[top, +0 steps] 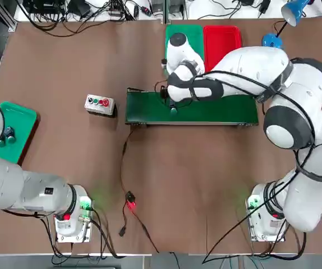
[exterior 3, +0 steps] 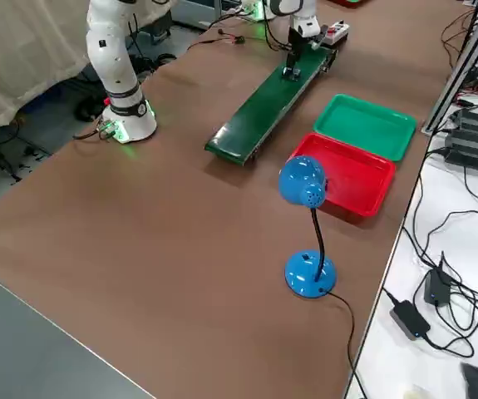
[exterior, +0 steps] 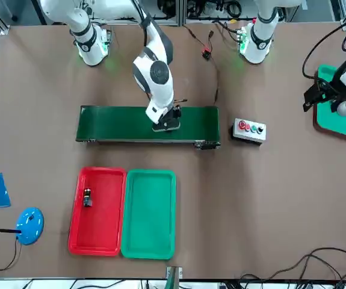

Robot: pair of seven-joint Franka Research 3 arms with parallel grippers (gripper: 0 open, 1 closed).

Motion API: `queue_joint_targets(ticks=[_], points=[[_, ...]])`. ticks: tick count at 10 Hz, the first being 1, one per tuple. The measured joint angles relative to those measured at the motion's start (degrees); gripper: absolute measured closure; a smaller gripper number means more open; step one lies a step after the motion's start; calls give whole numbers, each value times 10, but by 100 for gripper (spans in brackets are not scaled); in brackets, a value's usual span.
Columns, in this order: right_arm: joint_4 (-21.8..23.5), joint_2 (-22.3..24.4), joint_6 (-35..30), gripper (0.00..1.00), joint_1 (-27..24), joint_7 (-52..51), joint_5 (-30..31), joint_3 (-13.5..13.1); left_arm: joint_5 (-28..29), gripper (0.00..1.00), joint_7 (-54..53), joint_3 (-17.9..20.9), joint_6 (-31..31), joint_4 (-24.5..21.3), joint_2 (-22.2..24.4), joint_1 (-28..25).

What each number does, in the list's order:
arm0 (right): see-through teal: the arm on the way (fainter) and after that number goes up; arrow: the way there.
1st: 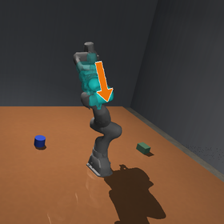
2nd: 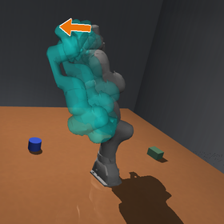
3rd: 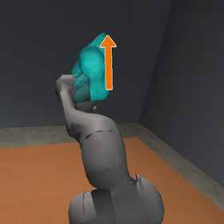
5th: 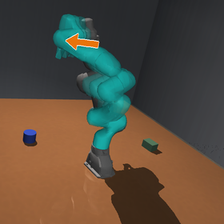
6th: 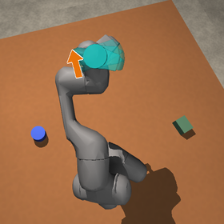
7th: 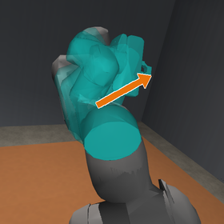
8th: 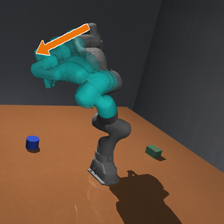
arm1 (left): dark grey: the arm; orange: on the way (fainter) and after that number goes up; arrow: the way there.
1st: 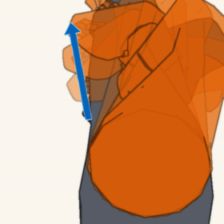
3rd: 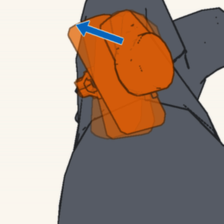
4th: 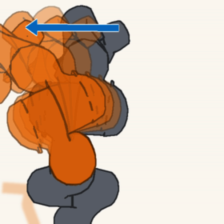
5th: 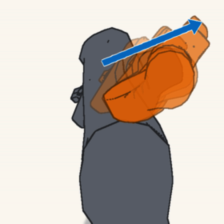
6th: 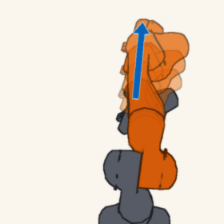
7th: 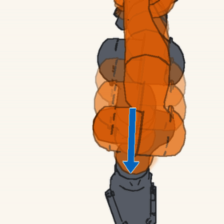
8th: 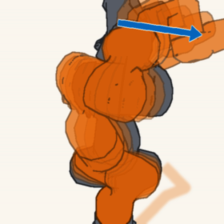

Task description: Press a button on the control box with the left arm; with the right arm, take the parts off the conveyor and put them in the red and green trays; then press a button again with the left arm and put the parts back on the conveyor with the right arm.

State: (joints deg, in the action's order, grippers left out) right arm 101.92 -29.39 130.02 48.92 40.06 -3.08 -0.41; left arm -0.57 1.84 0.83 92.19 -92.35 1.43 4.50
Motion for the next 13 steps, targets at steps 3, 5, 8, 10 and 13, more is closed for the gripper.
queue_joint_targets(ticks=[3, 5, 8, 10, 13], points=[[0, -13, 13, 3, 8, 4, 5, 0, 0, 0, 0, 0, 0, 0, 0, 0], [0, -15, 18, 11, 9, 11, 5, -1, 0, 0, 0, 0, 0, 0, 0, 0], [0, -15, 19, 44, 9, 12, 5, -3, 0, 0, 0, 1, 0, 0, 0, 0], [0, -15, 19, 57, 9, 18, 5, -3, 0, 0, 0, 1, 0, 0, 0, 0], [-6, -15, 17, 59, 7, 25, 6, -9, 0, 0, 0, 1, 0, 0, 0, 0]])
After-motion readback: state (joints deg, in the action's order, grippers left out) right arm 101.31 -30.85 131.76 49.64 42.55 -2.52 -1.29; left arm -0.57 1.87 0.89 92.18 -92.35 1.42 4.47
